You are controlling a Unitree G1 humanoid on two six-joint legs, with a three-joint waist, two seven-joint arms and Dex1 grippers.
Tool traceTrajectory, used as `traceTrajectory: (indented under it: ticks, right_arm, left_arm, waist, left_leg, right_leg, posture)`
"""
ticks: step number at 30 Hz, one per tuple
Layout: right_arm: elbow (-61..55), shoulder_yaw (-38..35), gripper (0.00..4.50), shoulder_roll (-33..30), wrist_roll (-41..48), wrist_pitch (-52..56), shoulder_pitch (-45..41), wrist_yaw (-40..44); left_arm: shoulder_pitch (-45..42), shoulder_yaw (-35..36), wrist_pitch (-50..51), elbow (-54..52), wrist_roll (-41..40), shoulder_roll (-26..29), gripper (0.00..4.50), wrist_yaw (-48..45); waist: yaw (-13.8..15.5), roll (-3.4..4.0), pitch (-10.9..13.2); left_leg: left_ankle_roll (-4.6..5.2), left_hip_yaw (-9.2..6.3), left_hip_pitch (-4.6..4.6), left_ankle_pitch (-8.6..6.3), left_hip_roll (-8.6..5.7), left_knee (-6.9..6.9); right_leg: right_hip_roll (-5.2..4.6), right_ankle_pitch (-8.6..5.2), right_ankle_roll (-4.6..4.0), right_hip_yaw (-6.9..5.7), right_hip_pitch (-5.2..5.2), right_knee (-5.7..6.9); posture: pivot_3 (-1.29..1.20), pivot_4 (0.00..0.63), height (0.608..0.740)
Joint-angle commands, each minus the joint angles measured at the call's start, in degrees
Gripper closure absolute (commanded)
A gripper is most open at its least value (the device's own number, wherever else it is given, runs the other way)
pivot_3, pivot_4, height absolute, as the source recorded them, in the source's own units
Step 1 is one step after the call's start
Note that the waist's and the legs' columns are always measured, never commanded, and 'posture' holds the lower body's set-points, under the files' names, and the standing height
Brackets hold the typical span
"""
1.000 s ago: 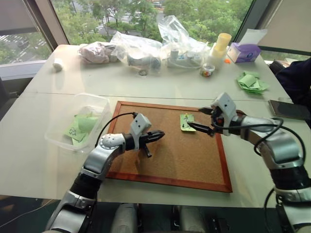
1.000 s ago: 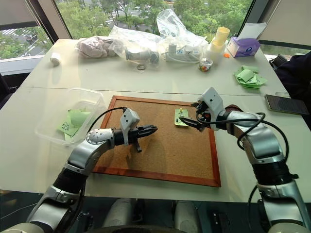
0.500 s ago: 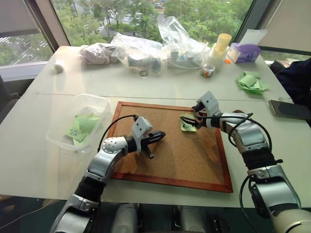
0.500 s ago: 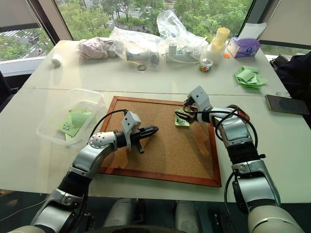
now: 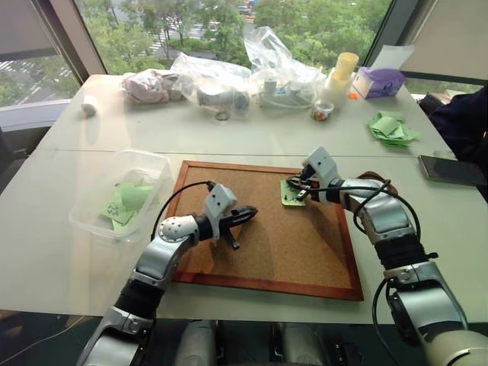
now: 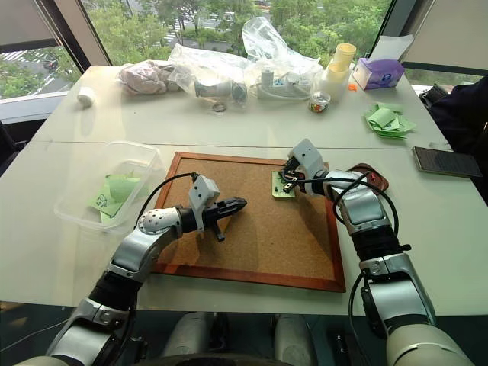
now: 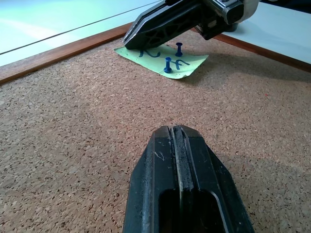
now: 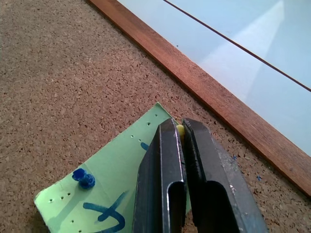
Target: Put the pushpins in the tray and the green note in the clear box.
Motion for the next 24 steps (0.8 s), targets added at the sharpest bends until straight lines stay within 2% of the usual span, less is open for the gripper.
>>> traceTrajectory:
  ticks: [1, 11, 18, 24]
  right_arm:
    - [-6.98, -3.07, 4.47, -2.37, 0.69, 1.04, 0.00, -0.08]
    - [-19.37, -12.07, 4.47, -7.69, 4.79, 9.94, 2.18, -3.05]
    - [-14.94, -19.30, 4.47, -11.03, 3.93, 10.86, 5.21, -7.42]
    - [-8.14, -21.11, 4.47, -12.38, 2.75, 8.32, 7.49, -9.74]
  left_arm:
    - [1.65, -0.62, 1.44, 1.20, 0.99, 0.43, 4.50, 0.00]
    - [2.02, -0.68, 2.95, 1.50, 0.97, -0.03, 4.50, 0.46]
    - [2.04, -0.44, 2.92, 1.67, 1.06, 0.02, 4.50, 0.55]
    - [1.57, -0.25, 2.68, 2.06, 1.10, -0.10, 4.50, 0.62]
  waist:
    - [0.02, 0.00, 0.00]
    - [-0.07, 0.08, -0.04]
    - [-0.07, 0.13, -0.07]
    - [-0.09, 0.21, -0.12]
  left_leg:
    - [0.00, 0.00, -0.01, 0.00, 0.00, 0.00]
    - [0.00, -0.06, 0.04, -0.01, 0.02, -0.01]
    - [0.02, -0.06, 0.08, -0.01, 0.01, -0.02]
    - [0.02, -0.05, 0.11, -0.01, 0.01, -0.02]
  right_leg:
    - [0.00, 0.00, 0.00, 0.00, -0.01, 0.00]
    - [-0.01, 0.00, 0.00, 0.01, 0.02, 0.00]
    - [-0.02, 0.00, 0.00, 0.02, 0.05, -0.01]
    - [-0.02, 0.00, -0.01, 0.02, 0.07, -0.01]
  posture:
    - [0.00, 0.150, 0.740]
    - [0.00, 0.150, 0.740]
    - [0.00, 0.150, 0.740]
    - [0.00, 0.150, 0.740]
